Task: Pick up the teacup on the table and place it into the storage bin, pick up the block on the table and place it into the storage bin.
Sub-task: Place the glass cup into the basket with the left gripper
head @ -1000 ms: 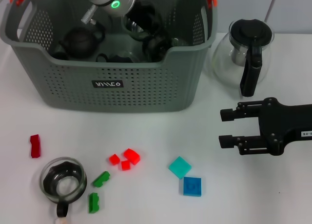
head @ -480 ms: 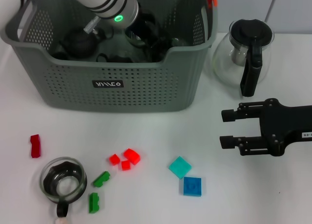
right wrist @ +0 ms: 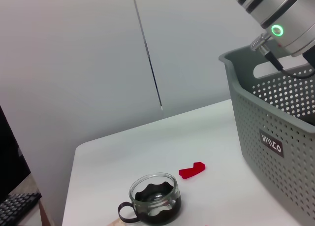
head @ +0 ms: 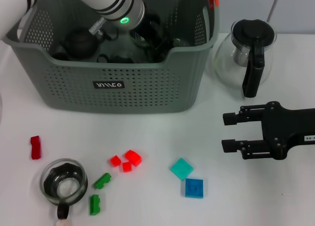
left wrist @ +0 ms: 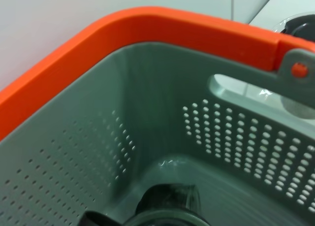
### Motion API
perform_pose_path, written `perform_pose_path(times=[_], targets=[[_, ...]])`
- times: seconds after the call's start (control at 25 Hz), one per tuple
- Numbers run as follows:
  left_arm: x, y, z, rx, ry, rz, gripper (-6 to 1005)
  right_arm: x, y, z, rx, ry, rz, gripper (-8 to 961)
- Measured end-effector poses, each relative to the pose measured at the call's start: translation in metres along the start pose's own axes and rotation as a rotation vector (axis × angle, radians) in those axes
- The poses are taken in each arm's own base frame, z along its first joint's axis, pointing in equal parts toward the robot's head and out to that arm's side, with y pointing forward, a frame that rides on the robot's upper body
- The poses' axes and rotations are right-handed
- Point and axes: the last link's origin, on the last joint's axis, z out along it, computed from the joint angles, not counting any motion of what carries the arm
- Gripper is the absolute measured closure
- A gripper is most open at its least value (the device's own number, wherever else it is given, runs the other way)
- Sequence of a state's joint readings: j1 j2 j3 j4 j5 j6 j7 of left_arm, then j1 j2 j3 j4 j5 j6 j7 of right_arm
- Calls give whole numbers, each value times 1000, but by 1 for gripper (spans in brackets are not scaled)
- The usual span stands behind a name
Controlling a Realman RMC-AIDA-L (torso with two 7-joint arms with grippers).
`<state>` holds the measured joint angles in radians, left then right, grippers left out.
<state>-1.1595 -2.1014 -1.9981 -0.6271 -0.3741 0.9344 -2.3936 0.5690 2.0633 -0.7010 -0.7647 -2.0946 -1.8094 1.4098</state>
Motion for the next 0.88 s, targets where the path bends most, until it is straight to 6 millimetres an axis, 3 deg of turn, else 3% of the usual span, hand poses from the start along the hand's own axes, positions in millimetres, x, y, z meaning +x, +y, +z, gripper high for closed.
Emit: perform_pose_path(times=[0.48, 0.68, 0.8, 0.88], targets=[[-5, -2, 1, 9, -15, -25, 857, -1, 0, 0, -5, -3, -1, 269], [-2, -4, -2, 10, -10, -38, 750, 0, 1, 0, -5, -3, 2, 270], [0, -5, -6, 9, -8, -50, 757, 1, 1, -1, -5, -3, 3, 270], [-1, -7, -10, 10, -5, -60, 705, 1, 1, -1, -5, -3, 3, 269]])
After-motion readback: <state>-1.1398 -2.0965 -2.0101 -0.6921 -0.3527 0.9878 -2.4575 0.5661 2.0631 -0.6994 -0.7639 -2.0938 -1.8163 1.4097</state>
